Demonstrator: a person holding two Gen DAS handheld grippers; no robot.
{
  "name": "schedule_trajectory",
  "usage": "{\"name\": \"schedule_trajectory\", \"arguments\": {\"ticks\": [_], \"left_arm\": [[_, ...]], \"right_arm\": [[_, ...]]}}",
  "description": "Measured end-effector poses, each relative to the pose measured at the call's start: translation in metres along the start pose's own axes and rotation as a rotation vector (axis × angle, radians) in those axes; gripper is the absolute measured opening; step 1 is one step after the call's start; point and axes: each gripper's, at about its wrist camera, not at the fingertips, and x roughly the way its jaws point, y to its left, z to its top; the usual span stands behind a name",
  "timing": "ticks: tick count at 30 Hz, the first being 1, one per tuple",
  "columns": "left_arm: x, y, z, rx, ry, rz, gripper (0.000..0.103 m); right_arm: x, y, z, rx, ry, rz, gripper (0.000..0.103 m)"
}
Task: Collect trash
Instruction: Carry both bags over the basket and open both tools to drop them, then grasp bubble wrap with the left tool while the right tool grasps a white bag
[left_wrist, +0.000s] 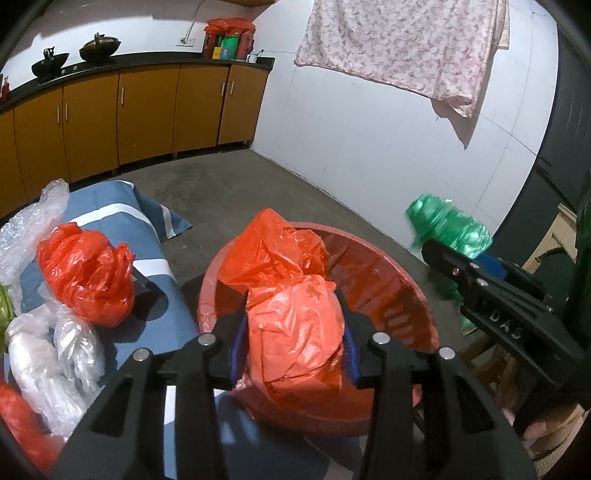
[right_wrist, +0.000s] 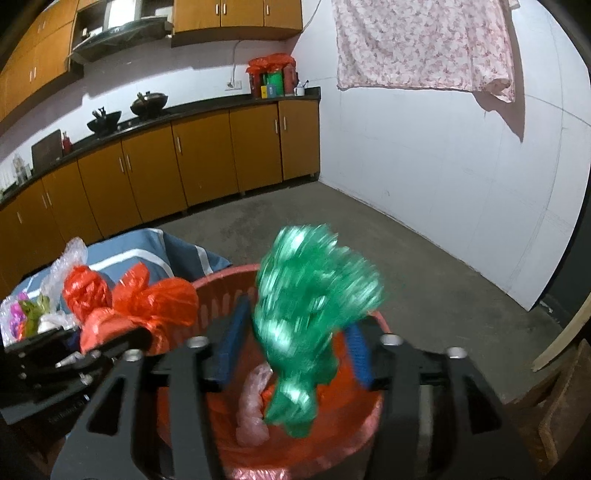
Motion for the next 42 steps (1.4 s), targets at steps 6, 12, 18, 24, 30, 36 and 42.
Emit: {"name": "schedule_trajectory", "arguments": {"ticks": [6, 12, 18, 24, 30, 36, 42], "left_arm": [[-0.003, 0.012, -0.002, -0.017, 0.003, 0.013, 0.055], [-0.019, 0.024, -0.005, -0.032, -0.01, 0.044, 0.061], [-0.052, 0.033, -0.009, -0.024, -0.05, 0.088, 0.064], [-0.101, 0.052, -0.015, -0.027, -0.111, 0.148, 0.065], [-0.158, 0.091, -0.027, -0.066, -0.176, 0.27, 0.068], [-0.209, 0.162, -0.054, -0.172, -0.191, 0.468, 0.069], [-0.244, 0.234, -0.078, -0.278, -0.177, 0.632, 0.069]], "right_arm": [[-0.006, -0.002, 0.003, 0.014, -0.031, -0.006, 0.088], [-0.009, -0.003, 0.002, 0.012, -0.016, -0.102, 0.101], [-0.02, 0.012, -0.005, -0.032, 0.011, -0.163, 0.101], [-0.027, 0.048, -0.01, -0.128, 0.034, -0.136, 0.101], [-0.043, 0.091, -0.014, -0.168, 0.008, -0.009, 0.101], [-0.051, 0.124, -0.015, -0.103, 0.01, 0.192, 0.101], [-0.057, 0.178, -0.02, -0.198, -0.019, 0.188, 0.101]]}}
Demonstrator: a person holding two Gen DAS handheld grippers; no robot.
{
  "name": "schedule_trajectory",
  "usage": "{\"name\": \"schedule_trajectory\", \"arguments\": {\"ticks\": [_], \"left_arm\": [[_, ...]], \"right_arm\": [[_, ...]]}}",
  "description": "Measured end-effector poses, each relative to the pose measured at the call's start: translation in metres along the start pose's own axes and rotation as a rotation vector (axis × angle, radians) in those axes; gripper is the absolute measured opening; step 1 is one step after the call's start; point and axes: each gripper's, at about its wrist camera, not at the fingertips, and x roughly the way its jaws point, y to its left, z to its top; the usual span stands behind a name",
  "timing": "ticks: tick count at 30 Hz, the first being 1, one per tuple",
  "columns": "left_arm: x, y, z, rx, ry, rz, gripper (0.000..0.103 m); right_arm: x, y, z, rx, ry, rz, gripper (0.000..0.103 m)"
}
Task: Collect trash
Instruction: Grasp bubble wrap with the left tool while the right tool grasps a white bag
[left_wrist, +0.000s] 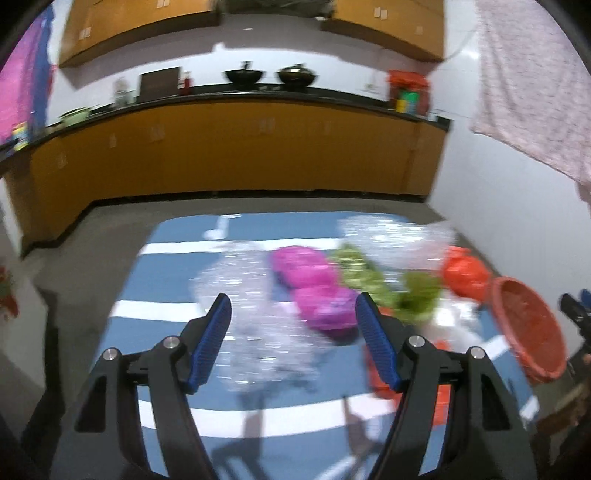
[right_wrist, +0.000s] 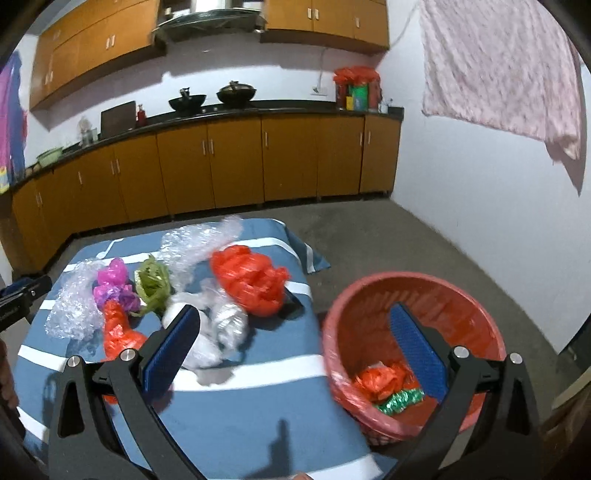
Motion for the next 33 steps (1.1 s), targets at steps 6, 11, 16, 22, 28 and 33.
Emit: {"name": "schedule_trajectory", "arguments": {"ticks": [6, 11, 16, 22, 28, 33], "left_arm": [[0.022, 0.026, 0.001, -0.049, 0.054, 0.031, 0.069], [0.043, 0.027, -0.002, -0.069, 0.094, 0.023, 0.069], [0.065, 0.023, -0.002, -0.069, 0.13, 0.037, 0.069], [0.083, 0.022, -0.006, -0.074, 0.175, 0.036, 0.067], [0.097, 0.025, -0.013, -0.099, 0.223, 0.025, 0.059], [0.098, 0.026, -0.016, -0.086, 0.232, 0.015, 0.045]], "right_arm": [[0.027, 0.041, 0.002, -0.037, 0.013, 0.049, 0.098], [0.053, 0.063, -0.008, -0.054, 0.066, 0.106, 0.084], [0.076, 0.07, -0.017, -0.053, 0.135, 0.132, 0.072], [0.085, 0.08, -0.024, -0.089, 0.158, 0.144, 0.072], [0.097, 0.088, -0.035, -0.133, 0.212, 0.147, 0.072], [0.102, 0.087, -0.038, -0.118, 0.257, 0.183, 0.052]]}}
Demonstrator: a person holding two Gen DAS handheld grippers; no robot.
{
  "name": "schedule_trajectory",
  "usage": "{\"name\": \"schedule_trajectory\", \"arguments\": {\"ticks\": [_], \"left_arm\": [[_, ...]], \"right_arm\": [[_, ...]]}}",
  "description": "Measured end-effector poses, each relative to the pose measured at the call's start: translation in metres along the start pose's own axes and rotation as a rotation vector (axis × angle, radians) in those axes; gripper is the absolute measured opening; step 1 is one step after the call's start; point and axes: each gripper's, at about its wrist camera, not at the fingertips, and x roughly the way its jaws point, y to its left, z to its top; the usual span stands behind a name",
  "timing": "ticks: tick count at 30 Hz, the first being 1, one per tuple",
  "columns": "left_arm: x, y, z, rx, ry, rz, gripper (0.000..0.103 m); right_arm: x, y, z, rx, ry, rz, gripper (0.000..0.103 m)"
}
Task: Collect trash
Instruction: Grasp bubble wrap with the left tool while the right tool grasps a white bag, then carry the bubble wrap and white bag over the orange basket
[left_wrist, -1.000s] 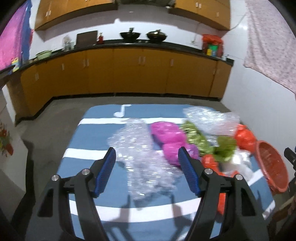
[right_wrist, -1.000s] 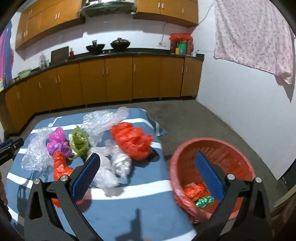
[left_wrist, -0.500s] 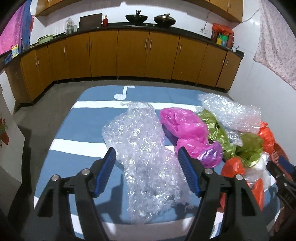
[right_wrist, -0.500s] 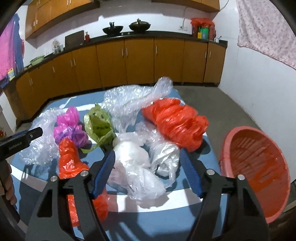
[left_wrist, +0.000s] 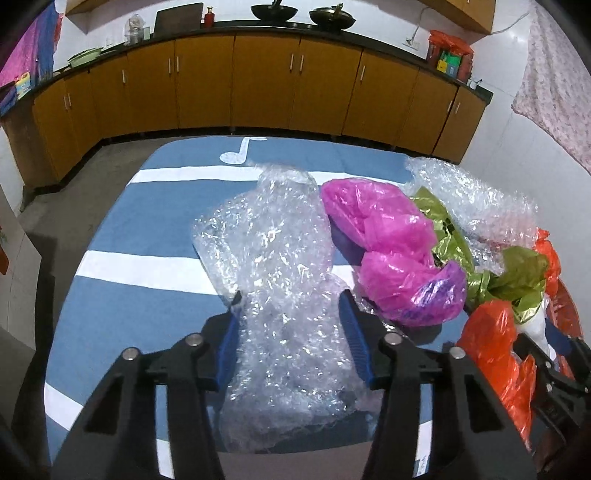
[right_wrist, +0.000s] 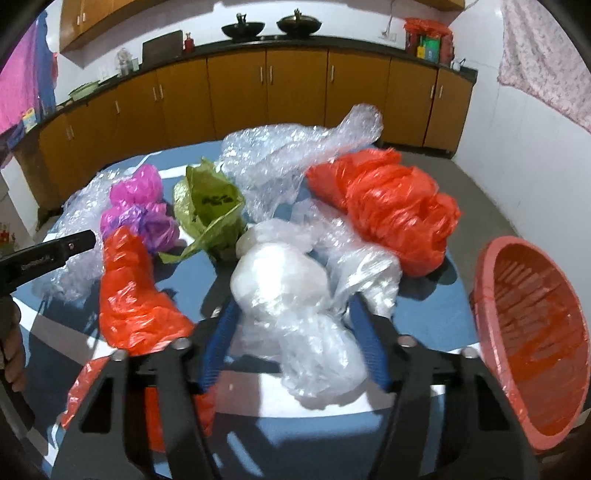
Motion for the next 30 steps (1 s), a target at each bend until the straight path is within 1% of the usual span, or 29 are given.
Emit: {"name": "schedule_trajectory", "arguments": {"ticks": [1, 4, 5, 7, 13, 16, 22, 25, 30], "left_arm": [[0.0, 0.0, -0.001, 0.004, 0.002, -0.003, 0.039], [-0.003, 0.001, -0.003, 0.015, 0.0, -0.011, 0.03], [-0.005, 0.001, -0.004, 0.018, -0.003, -0.012, 0.029], [-0.008, 0.002, -0.004, 0.021, -0.007, -0.013, 0.025], [-0.027, 0.008, -0.008, 0.019, -0.031, -0.02, 0.022], [-0.041, 0.011, -0.009, 0.017, -0.055, -0.025, 0.022], [-0.071, 0.016, -0.011, 0.003, -0.1, -0.051, 0.021], [-0.086, 0.012, -0.011, 0.001, -0.122, -0.071, 0.021], [-0.107, -0.004, -0.011, 0.029, -0.158, -0.112, 0.021]], "right_arm": [[0.0, -0.001, 0.0, 0.002, 0.006, 0.008, 0.049], [-0.004, -0.002, -0.002, 0.012, 0.007, 0.028, 0.039], [-0.006, -0.003, -0.001, 0.014, 0.005, 0.032, 0.036], [-0.011, -0.003, -0.002, 0.016, -0.003, 0.038, 0.035], [-0.032, -0.006, -0.003, 0.02, -0.044, 0.055, 0.033], [-0.043, -0.009, -0.004, 0.021, -0.064, 0.055, 0.031], [-0.061, -0.02, -0.012, 0.04, -0.09, 0.056, 0.031], [-0.071, -0.028, -0.014, 0.053, -0.108, 0.054, 0.031], [-0.09, -0.038, -0.014, 0.065, -0.145, 0.043, 0.031]]}}
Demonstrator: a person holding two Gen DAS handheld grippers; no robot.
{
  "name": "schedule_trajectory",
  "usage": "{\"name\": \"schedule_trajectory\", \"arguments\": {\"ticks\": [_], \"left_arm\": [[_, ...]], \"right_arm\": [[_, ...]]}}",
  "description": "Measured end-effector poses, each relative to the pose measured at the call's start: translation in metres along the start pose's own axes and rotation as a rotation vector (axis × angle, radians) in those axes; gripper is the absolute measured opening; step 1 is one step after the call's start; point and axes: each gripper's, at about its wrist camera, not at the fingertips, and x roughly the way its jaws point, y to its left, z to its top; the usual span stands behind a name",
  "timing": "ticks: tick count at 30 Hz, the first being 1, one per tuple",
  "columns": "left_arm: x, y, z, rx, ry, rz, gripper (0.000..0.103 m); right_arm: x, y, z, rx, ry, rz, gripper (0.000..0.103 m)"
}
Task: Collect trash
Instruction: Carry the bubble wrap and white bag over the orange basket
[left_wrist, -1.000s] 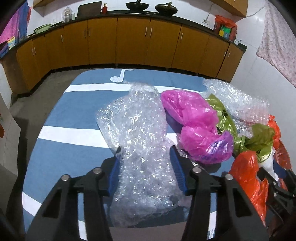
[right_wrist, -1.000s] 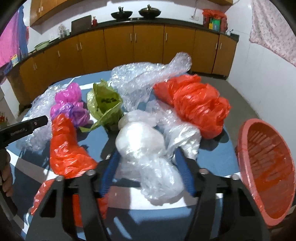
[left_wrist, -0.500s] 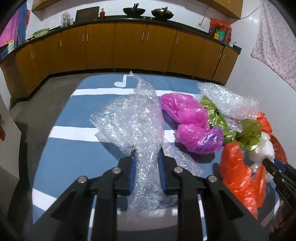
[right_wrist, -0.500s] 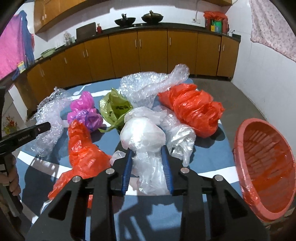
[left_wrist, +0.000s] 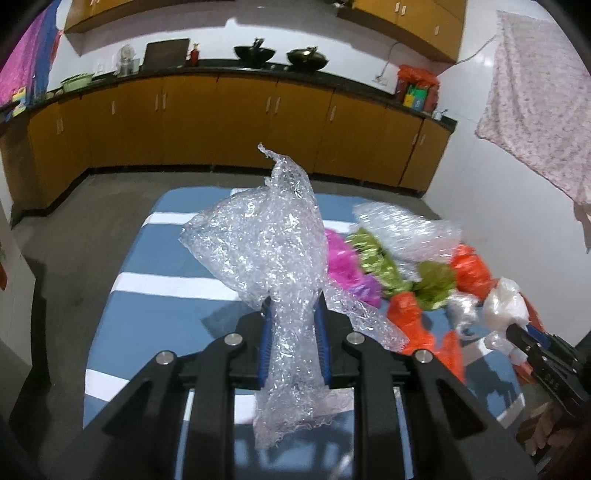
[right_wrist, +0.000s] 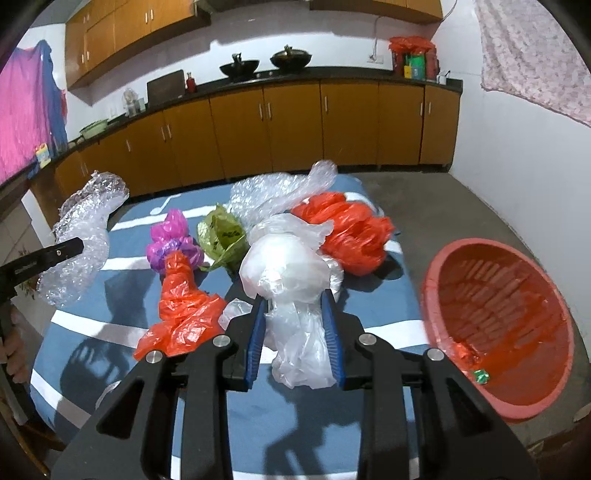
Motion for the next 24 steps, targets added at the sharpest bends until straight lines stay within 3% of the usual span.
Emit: {"name": "schedule_trajectory", "arguments": {"ticks": [8, 24], "left_arm": [[-0.02, -0.048, 0.006, 0.052, -0.037, -0.098, 0.021], [-0.023, -0.152, 0.004, 0.149, -0.022, -0.304, 0.021]], "right_arm": [[-0.027, -0.022, 0.006, 0.018, -0.063, -0.037, 0.031], [-0.061, -0.099, 0.004, 0.128, -0.127, -0.199, 0.031]]}}
